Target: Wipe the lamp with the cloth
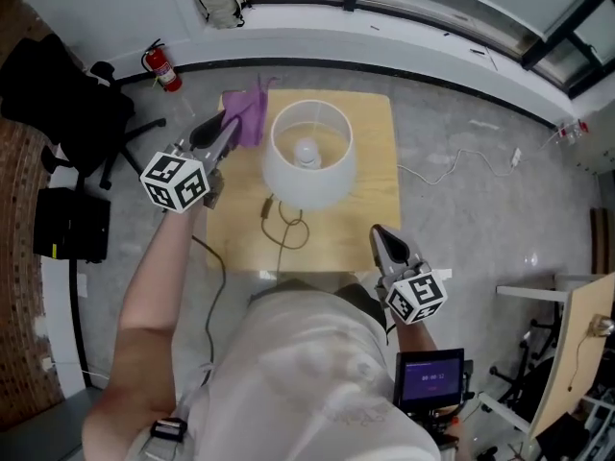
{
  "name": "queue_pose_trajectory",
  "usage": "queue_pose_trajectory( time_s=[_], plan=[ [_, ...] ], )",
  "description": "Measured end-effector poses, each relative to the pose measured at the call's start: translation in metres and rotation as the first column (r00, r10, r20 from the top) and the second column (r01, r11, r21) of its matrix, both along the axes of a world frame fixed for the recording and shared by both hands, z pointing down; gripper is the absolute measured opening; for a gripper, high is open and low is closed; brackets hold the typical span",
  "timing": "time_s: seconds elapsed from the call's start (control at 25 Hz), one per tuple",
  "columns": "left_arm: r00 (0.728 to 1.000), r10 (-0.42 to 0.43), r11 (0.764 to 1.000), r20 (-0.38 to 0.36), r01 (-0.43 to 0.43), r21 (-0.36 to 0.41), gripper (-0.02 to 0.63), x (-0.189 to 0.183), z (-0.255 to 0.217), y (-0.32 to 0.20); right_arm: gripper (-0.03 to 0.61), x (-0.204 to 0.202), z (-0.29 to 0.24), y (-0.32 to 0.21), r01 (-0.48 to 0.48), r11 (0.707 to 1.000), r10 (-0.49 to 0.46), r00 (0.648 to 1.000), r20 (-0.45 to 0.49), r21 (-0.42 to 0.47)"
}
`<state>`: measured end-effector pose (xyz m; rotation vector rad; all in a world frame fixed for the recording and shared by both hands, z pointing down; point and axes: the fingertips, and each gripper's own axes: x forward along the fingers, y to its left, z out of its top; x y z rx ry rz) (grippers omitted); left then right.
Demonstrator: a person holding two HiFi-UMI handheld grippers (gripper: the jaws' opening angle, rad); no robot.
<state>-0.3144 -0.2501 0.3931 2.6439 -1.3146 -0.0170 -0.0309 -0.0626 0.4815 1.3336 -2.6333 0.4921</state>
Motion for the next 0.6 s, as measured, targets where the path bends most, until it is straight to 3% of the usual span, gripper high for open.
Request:
queue_pose_trajectory(
  time_s=[0.16, 0.36, 0.6],
  plan=[
    [0.988, 0.146, 0.989, -0.055, -0.145, 0.008, 0.094, 0.027, -0.020, -0.013, 0.011, 0.013, 0.003, 0.002, -0.036, 0.999, 0.036, 0.999, 0.010, -0.004],
    [0.965, 0.262, 0.965, -0.001, -0.262, -0.017, 0.094, 0.050, 0.001, -0.023, 0.011, 0.034, 0.005, 0.007, -0.090, 0.996, 0.090, 0.996, 0.018, -0.008],
    [0.948, 0.305, 0.951, 0.095, -0.298, -0.080, 0.094, 0.056, 0.033, -0.034, 0.011, 0.053, 0.013, 0.016, -0.146, 0.989, 0.147, 0.989, 0.022, -0.036]
  ],
)
